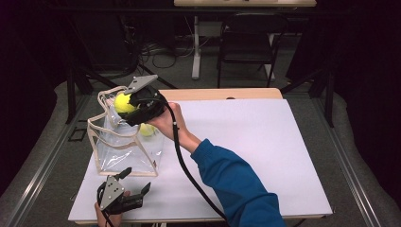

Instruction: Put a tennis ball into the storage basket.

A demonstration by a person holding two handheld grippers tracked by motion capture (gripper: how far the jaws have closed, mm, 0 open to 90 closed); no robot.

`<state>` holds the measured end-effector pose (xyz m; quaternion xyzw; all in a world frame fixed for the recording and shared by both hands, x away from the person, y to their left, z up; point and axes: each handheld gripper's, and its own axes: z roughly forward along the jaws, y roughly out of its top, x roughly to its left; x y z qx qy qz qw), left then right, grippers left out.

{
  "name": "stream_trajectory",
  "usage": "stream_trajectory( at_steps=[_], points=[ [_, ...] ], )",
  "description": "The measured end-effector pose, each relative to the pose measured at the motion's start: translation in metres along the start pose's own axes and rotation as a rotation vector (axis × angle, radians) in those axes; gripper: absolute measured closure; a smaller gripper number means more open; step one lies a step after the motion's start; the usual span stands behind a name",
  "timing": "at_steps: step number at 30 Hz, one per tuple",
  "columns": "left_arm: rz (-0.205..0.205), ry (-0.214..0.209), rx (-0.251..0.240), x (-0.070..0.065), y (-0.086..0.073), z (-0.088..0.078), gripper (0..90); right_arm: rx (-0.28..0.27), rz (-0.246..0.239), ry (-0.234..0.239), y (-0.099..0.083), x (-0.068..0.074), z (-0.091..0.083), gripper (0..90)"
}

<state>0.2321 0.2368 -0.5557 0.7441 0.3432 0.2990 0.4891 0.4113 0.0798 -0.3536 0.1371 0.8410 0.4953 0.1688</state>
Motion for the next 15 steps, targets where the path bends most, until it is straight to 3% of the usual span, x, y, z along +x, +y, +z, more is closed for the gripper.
stream_trajectory(
  at_steps=[15],
  points=[
    [-0.006,-0.003,0.003,0.001,0.000,0.000,16.2,0.031,0.018,0.024,-0.004,0.000,0.012,26.1]
  ],
)
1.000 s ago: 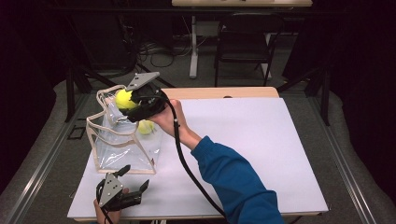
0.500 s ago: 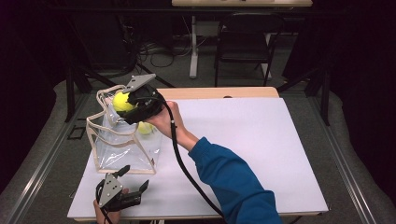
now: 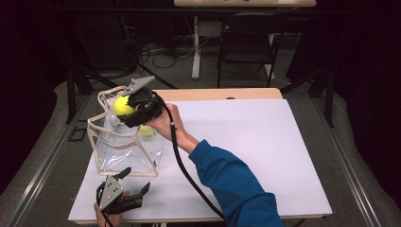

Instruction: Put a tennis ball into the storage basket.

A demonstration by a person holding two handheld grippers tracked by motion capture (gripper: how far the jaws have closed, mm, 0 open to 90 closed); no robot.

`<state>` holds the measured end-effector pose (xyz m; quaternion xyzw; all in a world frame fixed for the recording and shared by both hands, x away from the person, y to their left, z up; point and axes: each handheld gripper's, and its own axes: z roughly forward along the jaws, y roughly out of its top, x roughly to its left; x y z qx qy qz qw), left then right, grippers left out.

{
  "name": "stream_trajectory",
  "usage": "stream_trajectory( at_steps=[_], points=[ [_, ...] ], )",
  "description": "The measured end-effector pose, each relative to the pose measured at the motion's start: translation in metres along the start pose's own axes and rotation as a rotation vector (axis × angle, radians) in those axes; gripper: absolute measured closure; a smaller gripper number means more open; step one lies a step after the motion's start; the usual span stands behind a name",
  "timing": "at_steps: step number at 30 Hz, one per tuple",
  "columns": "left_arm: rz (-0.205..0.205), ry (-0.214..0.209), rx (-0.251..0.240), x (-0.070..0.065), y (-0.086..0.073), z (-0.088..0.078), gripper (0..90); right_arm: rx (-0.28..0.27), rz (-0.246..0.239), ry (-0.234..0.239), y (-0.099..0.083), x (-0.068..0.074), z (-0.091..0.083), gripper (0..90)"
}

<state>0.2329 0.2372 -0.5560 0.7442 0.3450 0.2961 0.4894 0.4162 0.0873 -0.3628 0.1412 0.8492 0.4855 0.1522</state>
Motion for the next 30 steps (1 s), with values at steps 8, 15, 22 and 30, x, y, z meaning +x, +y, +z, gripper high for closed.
stream_trajectory(
  at_steps=[8,15,22,30],
  points=[
    [0.004,-0.004,0.003,0.000,0.000,0.000,16.2,0.030,0.002,0.007,-0.003,-0.001,0.005,26.1],
    [0.002,-0.005,0.000,0.000,0.000,0.000,16.2,0.069,0.007,0.017,-0.004,0.000,0.010,26.1],
    [-0.002,-0.002,0.001,-0.001,0.000,0.000,16.2,0.093,-0.001,0.025,-0.003,0.000,0.014,26.0],
    [0.006,-0.002,-0.004,-0.001,0.000,-0.001,16.2,0.102,0.002,0.030,-0.005,-0.001,0.016,26.0]
  ],
)
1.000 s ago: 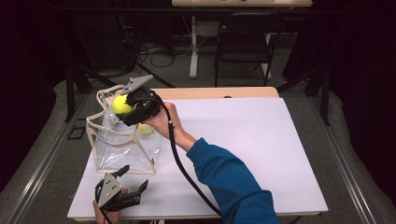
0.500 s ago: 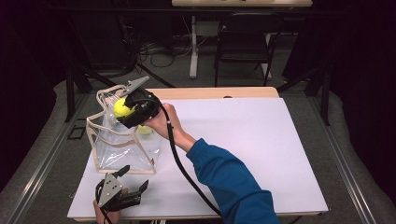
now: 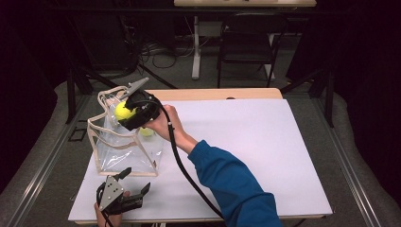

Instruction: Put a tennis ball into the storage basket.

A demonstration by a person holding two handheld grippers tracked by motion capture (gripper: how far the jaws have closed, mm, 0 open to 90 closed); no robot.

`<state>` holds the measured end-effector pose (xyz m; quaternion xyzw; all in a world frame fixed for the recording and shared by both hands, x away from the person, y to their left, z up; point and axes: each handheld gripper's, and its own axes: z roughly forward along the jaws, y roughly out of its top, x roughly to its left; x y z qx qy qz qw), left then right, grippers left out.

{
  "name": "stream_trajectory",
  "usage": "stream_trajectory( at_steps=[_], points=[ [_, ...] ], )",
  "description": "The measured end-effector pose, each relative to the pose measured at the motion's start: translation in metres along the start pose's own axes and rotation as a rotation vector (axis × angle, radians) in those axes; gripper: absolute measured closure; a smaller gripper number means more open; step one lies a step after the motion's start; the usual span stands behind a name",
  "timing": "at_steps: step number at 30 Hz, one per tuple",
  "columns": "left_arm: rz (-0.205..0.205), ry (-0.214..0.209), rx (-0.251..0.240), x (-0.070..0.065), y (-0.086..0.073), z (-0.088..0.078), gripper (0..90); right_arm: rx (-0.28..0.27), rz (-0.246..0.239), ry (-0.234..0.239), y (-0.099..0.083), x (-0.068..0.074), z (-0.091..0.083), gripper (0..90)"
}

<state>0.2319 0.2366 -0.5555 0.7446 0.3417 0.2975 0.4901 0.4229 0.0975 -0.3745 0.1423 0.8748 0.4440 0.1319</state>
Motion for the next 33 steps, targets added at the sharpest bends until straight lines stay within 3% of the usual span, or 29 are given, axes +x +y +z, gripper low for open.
stream_trajectory(
  at_steps=[17,19,21,23,33],
  points=[
    [-0.002,0.001,-0.001,0.000,0.000,0.000,16.2,0.045,-0.018,0.009,-0.002,0.002,0.008,25.3],
    [-0.001,0.001,-0.002,0.000,0.000,0.000,16.2,0.029,-0.002,0.003,-0.003,0.001,0.007,22.0],
    [-0.005,0.001,-0.005,0.000,0.000,-0.001,16.2,-0.032,0.020,-0.025,-0.004,0.001,0.001,12.3],
    [-0.004,0.001,-0.004,0.001,-0.001,-0.001,16.2,-0.065,0.040,0.001,-0.004,-0.003,-0.006,11.0],
    [0.000,0.001,0.003,0.000,0.000,0.000,16.2,-0.073,0.075,0.035,-0.026,-0.018,-0.032,3.1]
  ],
)
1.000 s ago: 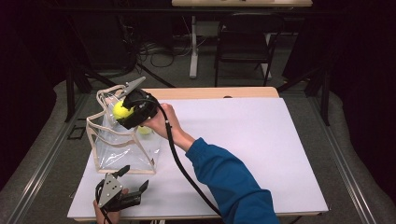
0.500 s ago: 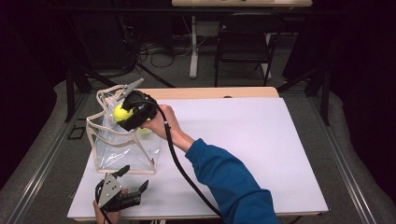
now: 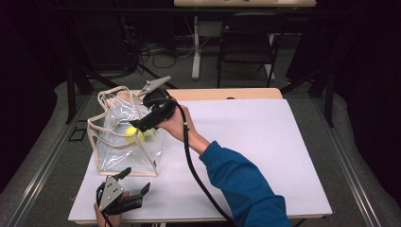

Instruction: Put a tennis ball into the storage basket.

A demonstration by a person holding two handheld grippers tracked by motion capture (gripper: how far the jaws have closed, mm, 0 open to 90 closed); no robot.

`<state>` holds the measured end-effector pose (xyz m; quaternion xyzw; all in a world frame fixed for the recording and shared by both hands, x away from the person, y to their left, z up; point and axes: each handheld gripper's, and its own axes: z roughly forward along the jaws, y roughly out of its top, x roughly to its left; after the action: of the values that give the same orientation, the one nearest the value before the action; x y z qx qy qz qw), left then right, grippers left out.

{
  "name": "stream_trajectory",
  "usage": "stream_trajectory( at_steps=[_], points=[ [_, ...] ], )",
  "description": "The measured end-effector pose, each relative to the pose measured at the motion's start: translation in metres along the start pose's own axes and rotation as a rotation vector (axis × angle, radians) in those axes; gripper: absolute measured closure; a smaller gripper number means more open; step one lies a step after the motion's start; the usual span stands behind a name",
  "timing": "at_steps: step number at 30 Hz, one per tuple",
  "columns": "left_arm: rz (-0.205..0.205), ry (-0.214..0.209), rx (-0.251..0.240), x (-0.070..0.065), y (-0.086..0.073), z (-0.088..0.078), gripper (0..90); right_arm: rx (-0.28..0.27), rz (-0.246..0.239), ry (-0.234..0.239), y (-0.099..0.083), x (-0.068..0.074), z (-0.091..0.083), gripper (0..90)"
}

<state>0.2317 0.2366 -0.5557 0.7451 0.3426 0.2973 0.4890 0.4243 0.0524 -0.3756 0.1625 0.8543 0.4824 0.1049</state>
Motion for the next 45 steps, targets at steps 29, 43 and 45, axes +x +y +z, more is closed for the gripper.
stream_trajectory(
  at_steps=[29,43,45],
  points=[
    [0.007,0.004,0.002,-0.002,0.001,0.001,16.2,0.060,0.020,-0.009,-0.069,-0.007,-0.054,0.6],
    [0.009,0.005,0.004,-0.003,0.001,0.001,16.2,0.090,0.025,-0.027,-0.092,-0.004,-0.067,0.7],
    [0.008,0.005,0.003,-0.003,0.001,0.001,16.2,0.091,0.030,-0.035,-0.097,-0.004,-0.071,0.7]
  ],
)
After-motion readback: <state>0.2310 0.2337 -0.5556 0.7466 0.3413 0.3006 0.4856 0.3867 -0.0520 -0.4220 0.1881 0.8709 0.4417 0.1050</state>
